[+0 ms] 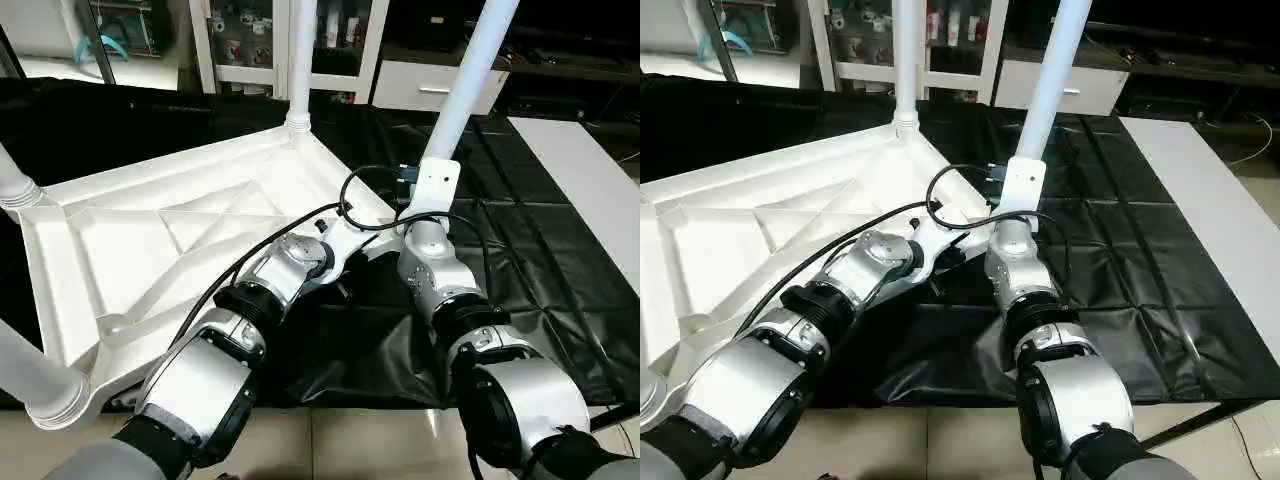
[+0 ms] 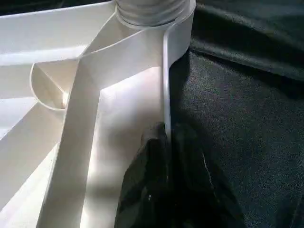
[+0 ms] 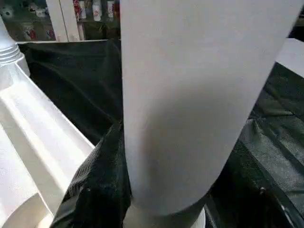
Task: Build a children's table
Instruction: Insert table leg to table base
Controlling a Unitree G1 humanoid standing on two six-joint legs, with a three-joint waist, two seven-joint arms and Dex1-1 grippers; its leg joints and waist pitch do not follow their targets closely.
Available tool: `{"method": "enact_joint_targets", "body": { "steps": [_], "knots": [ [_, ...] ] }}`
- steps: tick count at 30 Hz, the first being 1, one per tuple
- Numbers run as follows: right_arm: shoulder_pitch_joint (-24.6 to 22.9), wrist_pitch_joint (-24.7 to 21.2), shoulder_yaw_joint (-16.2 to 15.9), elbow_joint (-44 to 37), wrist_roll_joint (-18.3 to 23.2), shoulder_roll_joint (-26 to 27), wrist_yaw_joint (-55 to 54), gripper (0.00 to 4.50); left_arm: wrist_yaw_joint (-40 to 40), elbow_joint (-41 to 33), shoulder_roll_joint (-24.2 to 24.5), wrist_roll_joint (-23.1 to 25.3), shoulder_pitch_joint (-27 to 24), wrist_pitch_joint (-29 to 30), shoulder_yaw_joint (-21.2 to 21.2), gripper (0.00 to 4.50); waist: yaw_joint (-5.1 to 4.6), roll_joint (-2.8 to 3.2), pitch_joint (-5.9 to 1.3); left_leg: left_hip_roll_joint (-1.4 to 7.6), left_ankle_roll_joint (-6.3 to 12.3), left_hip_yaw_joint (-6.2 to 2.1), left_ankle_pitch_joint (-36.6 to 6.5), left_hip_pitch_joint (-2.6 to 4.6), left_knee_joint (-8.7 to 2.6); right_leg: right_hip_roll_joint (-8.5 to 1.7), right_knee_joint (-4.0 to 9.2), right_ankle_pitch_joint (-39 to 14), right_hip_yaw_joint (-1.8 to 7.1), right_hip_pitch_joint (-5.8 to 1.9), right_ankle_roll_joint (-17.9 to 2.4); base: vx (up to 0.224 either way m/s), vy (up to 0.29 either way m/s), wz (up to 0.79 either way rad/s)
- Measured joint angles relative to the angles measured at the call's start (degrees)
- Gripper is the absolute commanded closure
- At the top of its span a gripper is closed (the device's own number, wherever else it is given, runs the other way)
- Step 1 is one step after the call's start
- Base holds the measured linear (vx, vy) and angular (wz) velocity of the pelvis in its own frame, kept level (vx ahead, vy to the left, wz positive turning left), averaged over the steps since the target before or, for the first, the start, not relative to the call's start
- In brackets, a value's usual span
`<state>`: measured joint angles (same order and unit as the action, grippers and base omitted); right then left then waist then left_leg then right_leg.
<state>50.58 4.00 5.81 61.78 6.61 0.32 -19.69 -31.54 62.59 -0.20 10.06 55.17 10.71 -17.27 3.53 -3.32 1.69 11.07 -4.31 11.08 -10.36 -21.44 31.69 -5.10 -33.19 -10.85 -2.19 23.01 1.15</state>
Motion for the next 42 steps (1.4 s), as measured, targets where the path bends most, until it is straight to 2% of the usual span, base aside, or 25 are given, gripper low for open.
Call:
{"method": "enact_joint_targets", "body": {
  "steps": [6,7,10,11,14,21,26,28,33,42],
  "knots": [
    [0.7,4.6,0.5,3.0,-0.3,0.1,4.1,2.65,0.0,2.0,0.1,-0.1,1.0,-1.0,0.4,4.50,-0.16,-0.03,0.08,0.02,0.03,0.10,0.0,0.02,0.09,-0.01,-0.06,0.0,0.05,0.00,0.0,0.000,0.000,0.00],
    [0.7,5.1,0.5,3.3,-0.3,0.1,5.1,2.30,0.0,2.1,0.2,-0.1,1.0,-1.0,0.5,4.50,-0.16,-0.04,0.11,0.02,0.08,0.10,0.1,0.02,0.12,-0.02,-0.08,0.0,0.05,0.00,0.0,0.000,0.000,0.00],
    [0.4,5.9,0.4,3.1,-0.3,-0.4,9.0,2.09,0.0,2.2,0.8,0.0,1.2,-1.1,0.6,4.50,-0.45,-0.26,0.46,0.03,0.16,0.17,0.1,0.07,0.19,-0.06,-0.27,0.1,0.07,0.02,0.0,0.000,0.000,0.00],
    [-0.1,5.7,0.4,3.3,-0.3,-0.5,10.2,1.86,0.0,2.2,0.9,0.0,1.3,-1.1,0.6,4.50,-0.52,-0.30,0.53,0.05,0.17,0.18,0.2,0.07,0.21,-0.06,-0.29,0.1,0.06,0.02,0.0,0.000,0.000,0.00],
    [-2.3,5.4,0.4,3.2,-0.2,-0.8,14.4,1.60,-0.1,2.2,1.5,-0.1,1.3,-1.8,0.7,4.50,-0.83,-0.06,0.83,0.06,0.20,0.26,0.2,0.04,0.34,-0.11,-0.41,0.1,0.08,0.09,-0.1,0.000,0.000,0.00],
    [-4.7,2.6,-0.1,-2.0,0.7,-2.8,23.3,1.08,-0.3,2.2,2.2,0.0,1.4,-2.7,1.1,4.50,-1.12,0.53,1.33,0.19,0.48,0.27,0.4,0.04,0.62,-0.09,-0.87,0.1,0.05,0.19,-0.1,0.000,0.000,0.00],
    [-8.1,0.8,-1.0,-7.3,0.7,-4.1,28.4,0.69,-0.7,2.2,2.4,0.1,1.4,-2.8,1.1,4.50,-1.09,0.59,1.37,0.22,0.53,0.29,0.4,0.03,0.66,-0.08,-0.87,0.1,0.05,0.19,-0.1,0.000,0.000,0.00],
    [-9.8,-0.8,-1.4,-10.6,1.1,-4.7,30.6,0.42,-0.7,2.2,2.4,0.1,1.5,-2.8,1.1,4.50,-1.10,0.60,1.38,0.23,0.54,0.30,0.4,0.03,0.68,-0.08,-0.87,0.1,0.05,0.19,-0.1,0.000,0.000,0.00],
    [-12.7,-4.0,-2.5,-16.5,1.8,-6.0,35.0,0.09,-0.8,2.4,2.6,0.2,1.5,-2.9,1.1,4.50,-1.19,0.62,1.39,0.28,0.54,0.30,0.4,0.03,0.73,-0.06,-0.94,0.1,0.03,0.20,-0.1,0.000,0.000,0.00],
    [-13.2,-8.3,-3.1,-21.3,1.8,-6.6,36.5,0.09,-0.9,2.4,2.7,0.3,1.5,-3.0,1.1,4.50,-1.25,0.63,1.40,0.30,0.55,0.31,0.4,0.03,0.78,-0.06,-0.97,0.2,0.00,0.20,-0.1,0.000,0.000,0.00]
  ]
}}
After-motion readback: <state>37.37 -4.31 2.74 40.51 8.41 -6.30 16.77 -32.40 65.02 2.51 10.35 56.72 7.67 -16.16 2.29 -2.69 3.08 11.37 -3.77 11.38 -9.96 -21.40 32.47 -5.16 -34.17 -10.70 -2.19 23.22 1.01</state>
